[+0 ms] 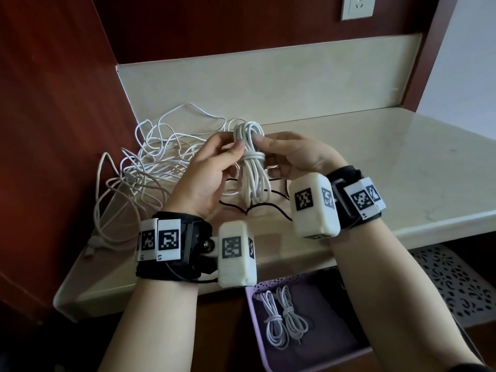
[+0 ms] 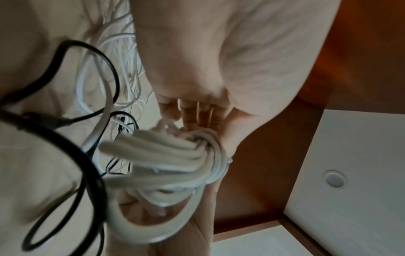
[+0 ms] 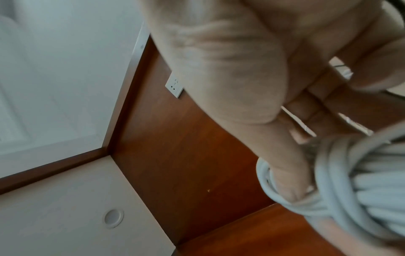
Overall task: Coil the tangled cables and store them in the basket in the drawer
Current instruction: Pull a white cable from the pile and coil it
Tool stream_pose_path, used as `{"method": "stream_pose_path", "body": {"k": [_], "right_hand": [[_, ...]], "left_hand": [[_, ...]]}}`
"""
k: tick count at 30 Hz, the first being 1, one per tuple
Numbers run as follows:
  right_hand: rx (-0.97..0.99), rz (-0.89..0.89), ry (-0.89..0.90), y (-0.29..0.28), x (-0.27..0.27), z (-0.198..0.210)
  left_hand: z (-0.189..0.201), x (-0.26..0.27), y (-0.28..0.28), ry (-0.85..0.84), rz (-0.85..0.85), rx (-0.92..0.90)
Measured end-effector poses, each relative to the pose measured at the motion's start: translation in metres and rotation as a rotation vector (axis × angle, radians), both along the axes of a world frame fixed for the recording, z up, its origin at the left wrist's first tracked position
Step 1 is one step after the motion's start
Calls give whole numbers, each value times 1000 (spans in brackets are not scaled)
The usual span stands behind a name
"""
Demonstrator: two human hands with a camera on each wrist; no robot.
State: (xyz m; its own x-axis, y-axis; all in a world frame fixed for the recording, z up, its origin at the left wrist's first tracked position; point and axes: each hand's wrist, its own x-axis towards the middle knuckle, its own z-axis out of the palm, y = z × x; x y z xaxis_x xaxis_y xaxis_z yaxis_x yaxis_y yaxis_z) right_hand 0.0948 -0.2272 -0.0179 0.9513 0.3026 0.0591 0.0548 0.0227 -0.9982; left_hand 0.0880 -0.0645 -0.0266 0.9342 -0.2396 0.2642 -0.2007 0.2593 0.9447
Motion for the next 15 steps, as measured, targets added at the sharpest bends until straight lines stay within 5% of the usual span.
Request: {"method": "stream_pose_path", "body": {"k": [15], "right_hand": [[168, 58, -3, 5, -2, -2]], "left_hand": [[2, -1, 0, 20, -9, -59]]}}
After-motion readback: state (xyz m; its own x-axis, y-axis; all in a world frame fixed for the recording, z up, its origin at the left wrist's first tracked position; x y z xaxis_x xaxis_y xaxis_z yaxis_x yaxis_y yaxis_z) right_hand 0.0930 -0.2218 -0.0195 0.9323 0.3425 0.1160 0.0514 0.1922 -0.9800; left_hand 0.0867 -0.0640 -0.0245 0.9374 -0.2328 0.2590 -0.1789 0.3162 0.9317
